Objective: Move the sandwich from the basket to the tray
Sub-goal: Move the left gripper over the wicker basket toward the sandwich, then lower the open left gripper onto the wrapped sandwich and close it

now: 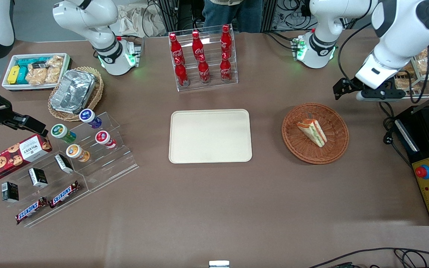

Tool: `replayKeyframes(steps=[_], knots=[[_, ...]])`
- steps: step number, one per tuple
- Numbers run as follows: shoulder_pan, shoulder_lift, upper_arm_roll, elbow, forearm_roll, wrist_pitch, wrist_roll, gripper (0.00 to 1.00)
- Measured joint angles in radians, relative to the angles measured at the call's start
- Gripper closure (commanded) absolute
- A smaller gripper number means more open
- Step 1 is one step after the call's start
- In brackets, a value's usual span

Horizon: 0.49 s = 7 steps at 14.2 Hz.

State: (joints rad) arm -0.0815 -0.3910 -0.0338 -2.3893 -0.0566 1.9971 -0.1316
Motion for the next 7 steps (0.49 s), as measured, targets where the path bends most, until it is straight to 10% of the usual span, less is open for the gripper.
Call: replayKeyframes(steps=[7], knots=[[-0.032,0.157,-0.019,-0.012,-0.006,0.150,-0.443,0.00]])
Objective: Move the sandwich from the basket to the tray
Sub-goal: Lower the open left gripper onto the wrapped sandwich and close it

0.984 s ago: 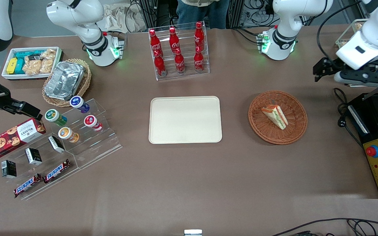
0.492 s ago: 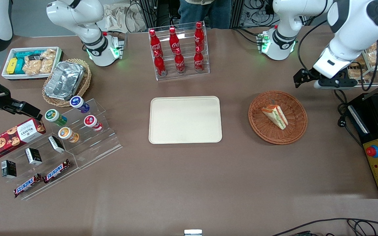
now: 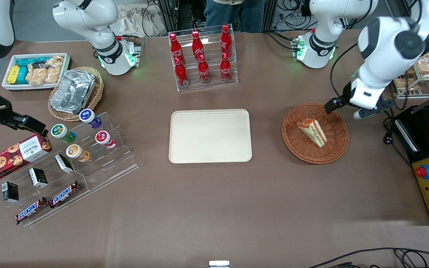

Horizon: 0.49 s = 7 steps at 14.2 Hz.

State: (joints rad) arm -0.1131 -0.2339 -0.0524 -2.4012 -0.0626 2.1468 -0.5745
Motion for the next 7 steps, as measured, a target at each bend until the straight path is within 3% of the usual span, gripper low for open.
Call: replayKeyframes(steps=[7], knots=[[-0.013,0.145,-0.051,-0.009,-0.001,0.185,-0.277,0.00]])
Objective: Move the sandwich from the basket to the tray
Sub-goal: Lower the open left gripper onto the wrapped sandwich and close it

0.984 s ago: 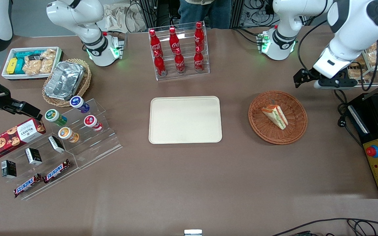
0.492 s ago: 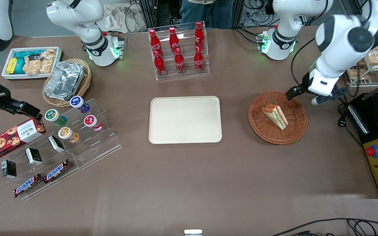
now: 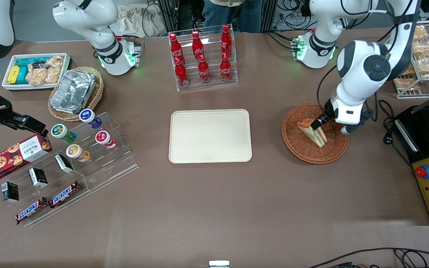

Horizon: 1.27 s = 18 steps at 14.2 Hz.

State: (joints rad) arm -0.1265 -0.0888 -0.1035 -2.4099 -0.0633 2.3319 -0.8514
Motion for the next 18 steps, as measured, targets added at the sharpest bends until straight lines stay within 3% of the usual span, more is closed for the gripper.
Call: replayKeyframes(steps=[5,9,10,11,16,17,18], knots=[[0.000,0.058,-0.005,-0.126,0.000,0.220,-0.021,0.00],[0.000,0.068,-0.009,-0.147,0.000,0.254,-0.021,0.01],[0.000,0.073,-0.013,-0.148,0.000,0.265,-0.022,0.06],[0.000,0.080,-0.019,-0.149,0.000,0.278,-0.023,0.16],[-0.022,0.112,-0.026,-0.149,0.000,0.312,-0.038,0.92],[-0.026,0.111,-0.026,-0.147,0.000,0.313,-0.039,1.00],[-0.026,0.109,-0.026,-0.146,0.001,0.313,-0.039,1.00]])
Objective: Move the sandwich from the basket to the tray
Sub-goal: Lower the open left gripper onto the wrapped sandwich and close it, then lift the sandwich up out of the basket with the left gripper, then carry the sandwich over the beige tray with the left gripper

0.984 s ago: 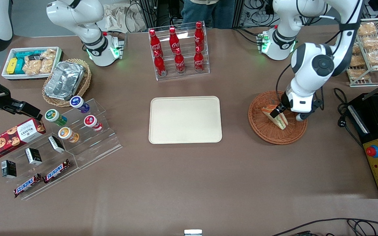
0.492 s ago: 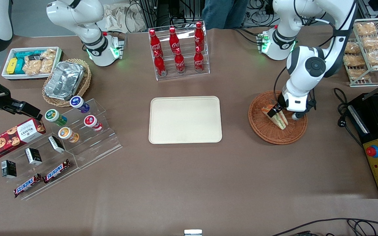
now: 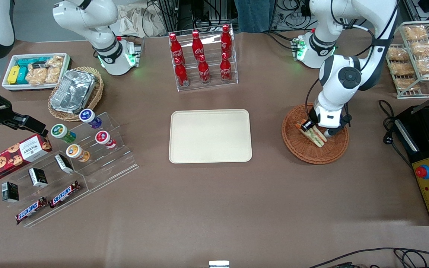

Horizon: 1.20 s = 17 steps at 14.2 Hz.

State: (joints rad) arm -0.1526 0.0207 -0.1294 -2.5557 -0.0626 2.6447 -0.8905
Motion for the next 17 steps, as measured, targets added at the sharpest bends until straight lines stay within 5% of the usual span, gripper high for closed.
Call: replayKeyframes(steps=[5,13,17], knots=[[0.004,-0.050,0.006,0.095,0.001,-0.196,0.016,1.00],[0.083,-0.091,0.012,0.646,-0.006,-0.886,0.243,1.00],[0.100,-0.090,0.010,0.782,-0.022,-1.000,0.340,1.00]])
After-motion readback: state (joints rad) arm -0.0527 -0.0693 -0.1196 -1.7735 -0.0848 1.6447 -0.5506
